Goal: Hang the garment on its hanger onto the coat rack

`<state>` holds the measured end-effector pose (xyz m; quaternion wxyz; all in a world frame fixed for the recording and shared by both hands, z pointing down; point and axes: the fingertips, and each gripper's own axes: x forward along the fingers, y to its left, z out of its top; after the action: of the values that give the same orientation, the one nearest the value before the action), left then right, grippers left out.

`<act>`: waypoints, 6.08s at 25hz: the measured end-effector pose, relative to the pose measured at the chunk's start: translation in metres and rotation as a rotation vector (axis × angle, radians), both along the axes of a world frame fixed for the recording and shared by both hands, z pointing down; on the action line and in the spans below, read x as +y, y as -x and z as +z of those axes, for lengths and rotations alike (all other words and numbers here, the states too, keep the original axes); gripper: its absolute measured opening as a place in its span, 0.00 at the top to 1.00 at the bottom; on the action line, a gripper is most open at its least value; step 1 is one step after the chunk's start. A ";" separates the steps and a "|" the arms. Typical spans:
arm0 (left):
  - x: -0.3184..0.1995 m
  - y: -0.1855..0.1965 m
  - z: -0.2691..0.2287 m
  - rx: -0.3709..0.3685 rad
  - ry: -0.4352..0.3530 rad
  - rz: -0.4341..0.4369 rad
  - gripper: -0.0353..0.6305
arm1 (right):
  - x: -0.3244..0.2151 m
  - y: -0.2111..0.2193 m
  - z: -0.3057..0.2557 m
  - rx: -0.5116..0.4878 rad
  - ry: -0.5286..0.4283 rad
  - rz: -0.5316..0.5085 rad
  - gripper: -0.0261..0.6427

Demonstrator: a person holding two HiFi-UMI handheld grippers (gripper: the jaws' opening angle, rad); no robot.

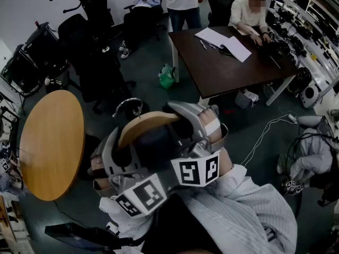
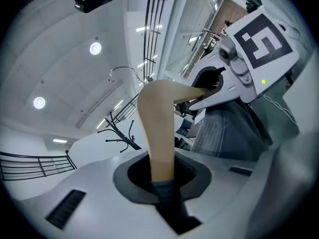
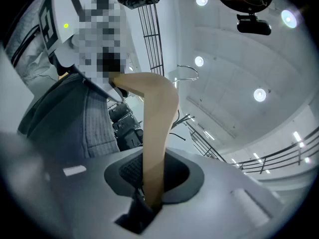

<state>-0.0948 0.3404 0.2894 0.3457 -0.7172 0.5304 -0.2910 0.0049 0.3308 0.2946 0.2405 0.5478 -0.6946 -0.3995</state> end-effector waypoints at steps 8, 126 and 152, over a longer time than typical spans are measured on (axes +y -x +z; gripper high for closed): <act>-0.006 0.002 -0.005 -0.012 -0.011 -0.003 0.88 | -0.006 0.003 -0.004 -0.007 -0.012 -0.013 0.87; -0.736 0.085 0.004 0.013 -0.049 -0.354 0.87 | -0.771 0.093 0.004 -0.022 0.008 -0.409 0.83; -0.666 0.045 -0.012 0.062 -0.059 -0.181 0.73 | -0.692 0.056 0.003 -0.081 0.102 -0.484 0.72</act>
<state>-0.1399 -0.3257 0.2770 0.3224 -0.6645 0.6120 -0.2827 -0.0514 -0.3613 0.2973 0.1373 0.3682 -0.8338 -0.3878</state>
